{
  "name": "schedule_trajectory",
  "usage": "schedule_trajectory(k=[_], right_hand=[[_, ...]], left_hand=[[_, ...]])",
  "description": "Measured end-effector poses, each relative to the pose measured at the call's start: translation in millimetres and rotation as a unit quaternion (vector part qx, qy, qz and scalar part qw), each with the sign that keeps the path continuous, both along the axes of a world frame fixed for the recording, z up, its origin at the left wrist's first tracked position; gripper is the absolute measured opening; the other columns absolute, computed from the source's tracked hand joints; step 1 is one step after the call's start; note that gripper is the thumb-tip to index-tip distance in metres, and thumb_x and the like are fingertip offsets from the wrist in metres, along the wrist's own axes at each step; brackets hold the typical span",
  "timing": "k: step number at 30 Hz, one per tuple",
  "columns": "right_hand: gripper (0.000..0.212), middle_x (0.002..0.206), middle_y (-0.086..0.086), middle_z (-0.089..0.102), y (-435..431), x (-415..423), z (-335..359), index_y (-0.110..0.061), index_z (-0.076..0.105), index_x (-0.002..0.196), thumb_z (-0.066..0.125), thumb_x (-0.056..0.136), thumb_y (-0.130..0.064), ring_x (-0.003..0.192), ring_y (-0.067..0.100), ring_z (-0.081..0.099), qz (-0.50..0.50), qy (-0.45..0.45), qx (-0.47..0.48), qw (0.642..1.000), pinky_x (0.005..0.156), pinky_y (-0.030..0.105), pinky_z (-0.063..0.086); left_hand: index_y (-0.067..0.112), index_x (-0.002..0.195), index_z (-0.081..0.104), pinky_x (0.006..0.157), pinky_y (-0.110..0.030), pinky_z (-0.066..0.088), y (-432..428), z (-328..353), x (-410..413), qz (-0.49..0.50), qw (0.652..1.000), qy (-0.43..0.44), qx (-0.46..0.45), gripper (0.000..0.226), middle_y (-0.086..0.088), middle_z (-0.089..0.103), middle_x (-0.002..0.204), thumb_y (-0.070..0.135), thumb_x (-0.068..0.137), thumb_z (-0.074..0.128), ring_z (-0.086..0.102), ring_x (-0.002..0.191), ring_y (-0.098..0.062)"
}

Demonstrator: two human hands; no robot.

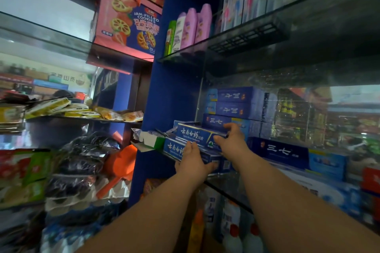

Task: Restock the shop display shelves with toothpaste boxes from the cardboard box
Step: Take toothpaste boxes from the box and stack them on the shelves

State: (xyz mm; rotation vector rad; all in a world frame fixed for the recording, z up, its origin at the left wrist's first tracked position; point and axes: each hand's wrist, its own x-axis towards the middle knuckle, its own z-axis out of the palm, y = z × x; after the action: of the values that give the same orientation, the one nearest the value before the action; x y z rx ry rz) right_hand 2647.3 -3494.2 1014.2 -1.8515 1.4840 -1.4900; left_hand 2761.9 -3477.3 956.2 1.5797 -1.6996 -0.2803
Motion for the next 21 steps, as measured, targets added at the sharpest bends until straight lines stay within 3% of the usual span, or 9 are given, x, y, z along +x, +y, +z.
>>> schedule_trajectory(k=[3,7,17,21], right_hand=[[0.058,0.136,0.013,0.036,-2,4,-7,-0.015,0.037,0.134,0.069,0.087,-0.026,0.106,0.027,0.050,-0.035,-0.048,0.011,0.998,0.099,0.042,0.045],[0.060,0.138,0.016,0.046,-6,11,-10,-0.012,0.034,0.140,0.065,0.089,-0.024,0.119,0.033,0.051,-0.049,-0.064,0.014,0.997,0.102,0.048,0.044],[0.055,0.130,0.014,0.052,-2,19,-12,-0.011,0.036,0.136,0.063,0.091,-0.026,0.112,0.032,0.056,-0.077,-0.053,0.013,0.996,0.085,0.038,0.046],[0.054,0.127,0.014,0.053,-3,20,-12,-0.011,0.035,0.135,0.063,0.091,-0.026,0.110,0.032,0.056,-0.073,-0.049,0.019,0.996,0.083,0.037,0.044]], left_hand=[[0.015,0.152,-0.006,0.118,-0.051,0.016,1,0,1,0.004,1.000,0.010,0.018,0.100,-0.004,-0.011,0.161,0.055,0.085,0.056,0.009,0.148,-0.025],[0.014,0.152,-0.007,0.118,-0.054,0.013,2,-1,-1,0.007,1.000,0.014,0.021,0.100,-0.003,-0.012,0.161,0.057,0.085,0.054,0.011,0.148,-0.025],[0.016,0.152,-0.008,0.118,-0.051,0.019,-1,-9,-3,-0.005,0.998,0.065,0.000,0.097,-0.002,-0.011,0.161,0.052,0.087,0.054,0.009,0.148,-0.023],[0.022,0.152,0.000,0.114,-0.050,0.027,0,-13,-1,-0.030,0.995,0.099,-0.009,0.102,0.001,0.004,0.160,0.058,0.077,0.060,0.022,0.144,-0.024]])
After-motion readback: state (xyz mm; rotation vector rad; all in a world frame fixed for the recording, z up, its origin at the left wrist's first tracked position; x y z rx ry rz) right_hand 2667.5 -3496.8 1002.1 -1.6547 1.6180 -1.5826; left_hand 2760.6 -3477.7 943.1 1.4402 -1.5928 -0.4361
